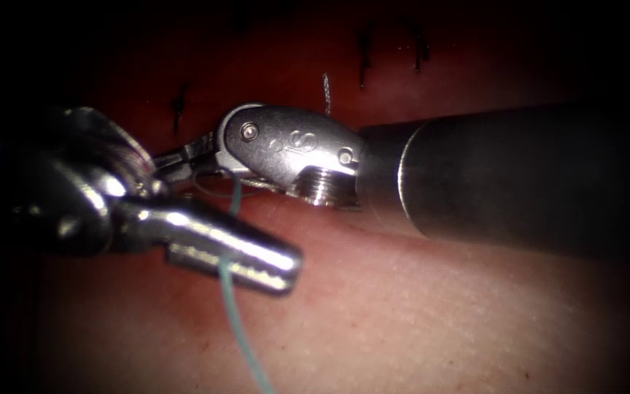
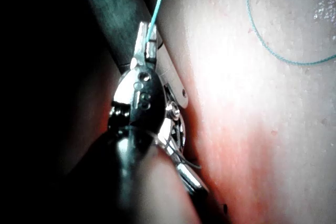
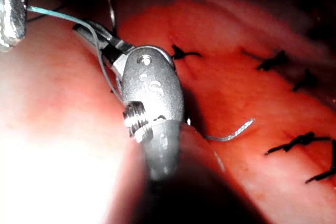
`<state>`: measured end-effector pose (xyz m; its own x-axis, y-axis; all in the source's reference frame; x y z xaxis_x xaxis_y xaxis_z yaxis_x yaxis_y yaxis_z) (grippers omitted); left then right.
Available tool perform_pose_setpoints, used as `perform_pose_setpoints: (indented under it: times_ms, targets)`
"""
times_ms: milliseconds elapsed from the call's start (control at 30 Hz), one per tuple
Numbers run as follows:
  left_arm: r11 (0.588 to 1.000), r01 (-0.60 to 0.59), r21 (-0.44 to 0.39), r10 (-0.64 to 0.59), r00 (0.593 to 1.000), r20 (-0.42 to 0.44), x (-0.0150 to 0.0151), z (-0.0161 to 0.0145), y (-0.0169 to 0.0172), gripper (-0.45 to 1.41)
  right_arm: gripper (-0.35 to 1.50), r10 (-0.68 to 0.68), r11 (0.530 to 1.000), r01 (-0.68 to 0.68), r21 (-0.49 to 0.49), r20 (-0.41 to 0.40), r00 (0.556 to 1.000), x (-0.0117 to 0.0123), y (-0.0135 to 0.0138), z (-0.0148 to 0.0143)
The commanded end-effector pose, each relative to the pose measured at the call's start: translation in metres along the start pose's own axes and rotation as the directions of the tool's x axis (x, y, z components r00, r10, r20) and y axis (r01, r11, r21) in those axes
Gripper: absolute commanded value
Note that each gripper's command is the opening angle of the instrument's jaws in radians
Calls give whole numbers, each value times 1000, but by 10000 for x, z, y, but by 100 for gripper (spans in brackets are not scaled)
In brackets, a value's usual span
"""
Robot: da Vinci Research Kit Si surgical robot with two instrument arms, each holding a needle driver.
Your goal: Wound Closure
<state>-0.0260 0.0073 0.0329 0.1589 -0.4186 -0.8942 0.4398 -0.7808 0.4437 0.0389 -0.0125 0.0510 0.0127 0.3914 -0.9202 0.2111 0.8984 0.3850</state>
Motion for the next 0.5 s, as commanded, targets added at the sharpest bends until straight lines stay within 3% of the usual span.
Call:
perform_pose_setpoints:
  times_ms: [33, 233, 300, 400, 500]
  targets:
    - [1000, -7, 3, 7, 1000, 1, -9, 1, -5, -45, -35, 8, 999, -7, 32, -26, 1000, -3, 0, 11]
    - [1000, -4, -2, 4, 1000, 5, -30, -23, 1, -45, -35, 33, 987, -17, 161, -98, 995, -1, -4, 3]
    - [1000, -3, -5, 3, 1000, 12, -46, -40, 7, -45, -35, 73, 967, -33, 252, -153, 986, 0, -7, -4]
    - [1000, -4, -7, 4, 1000, 20, -58, -50, 12, -45, -35, 97, 957, -42, 288, -179, 979, 0, -10, -8]
    - [1000, -11, -9, 11, 1000, 17, -66, -57, 16, -45, -35, 115, 966, -63, 252, -200, 973, 1, -14, -9]
